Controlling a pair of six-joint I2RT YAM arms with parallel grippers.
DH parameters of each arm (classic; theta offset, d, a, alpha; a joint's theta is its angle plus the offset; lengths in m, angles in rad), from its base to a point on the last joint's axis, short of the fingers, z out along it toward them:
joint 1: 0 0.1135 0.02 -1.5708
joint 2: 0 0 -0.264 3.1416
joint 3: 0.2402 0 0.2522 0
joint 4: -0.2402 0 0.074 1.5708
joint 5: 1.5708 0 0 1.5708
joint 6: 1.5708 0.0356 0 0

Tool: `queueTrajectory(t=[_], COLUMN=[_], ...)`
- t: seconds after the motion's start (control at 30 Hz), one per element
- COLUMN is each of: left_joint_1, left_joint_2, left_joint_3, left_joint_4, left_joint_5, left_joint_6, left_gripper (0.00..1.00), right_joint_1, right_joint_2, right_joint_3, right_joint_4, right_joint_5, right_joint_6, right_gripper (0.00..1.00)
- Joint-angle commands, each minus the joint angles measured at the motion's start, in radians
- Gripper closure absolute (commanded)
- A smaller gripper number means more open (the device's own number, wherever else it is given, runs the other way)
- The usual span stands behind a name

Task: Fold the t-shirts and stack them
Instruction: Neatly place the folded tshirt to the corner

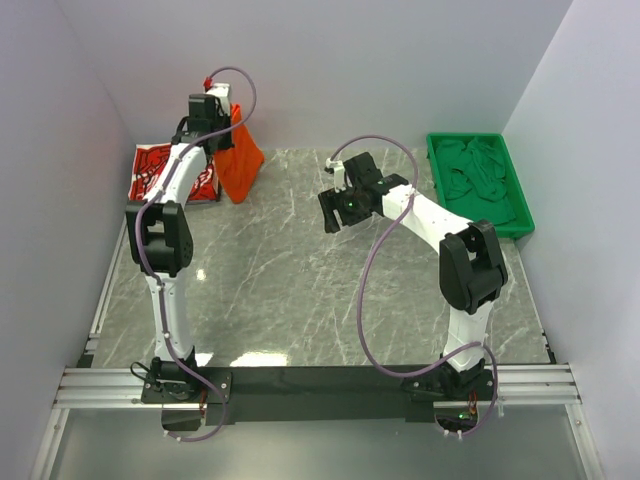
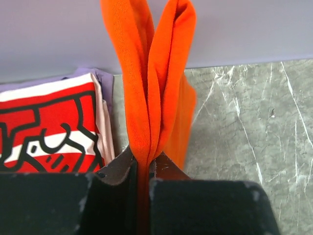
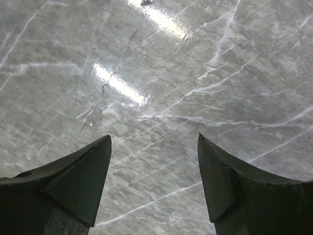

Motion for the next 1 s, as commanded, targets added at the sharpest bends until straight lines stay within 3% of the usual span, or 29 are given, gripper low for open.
queueTrajectory(t=[0.0, 0.97], left_joint_1=[0.005, 0.057], left_joint_2=[-0.058, -0.199], left_joint_3=[0.058, 0.197], left_joint_4=[0.006, -0.111], left_joint_5=[0.0, 0.086], left_joint_6=[0.03, -0.091], left_gripper=[0.98, 0.97], right_joint_1=[-0.011, -0.011], right_joint_2=[-0.027, 0.002], right_joint_3=[0.012, 0.051], right_joint_4=[-0.005, -0.029], right_joint_5=[-0.007, -0.039], right_joint_6=[-0.015, -0.013], right_gripper=[0.23, 0.25])
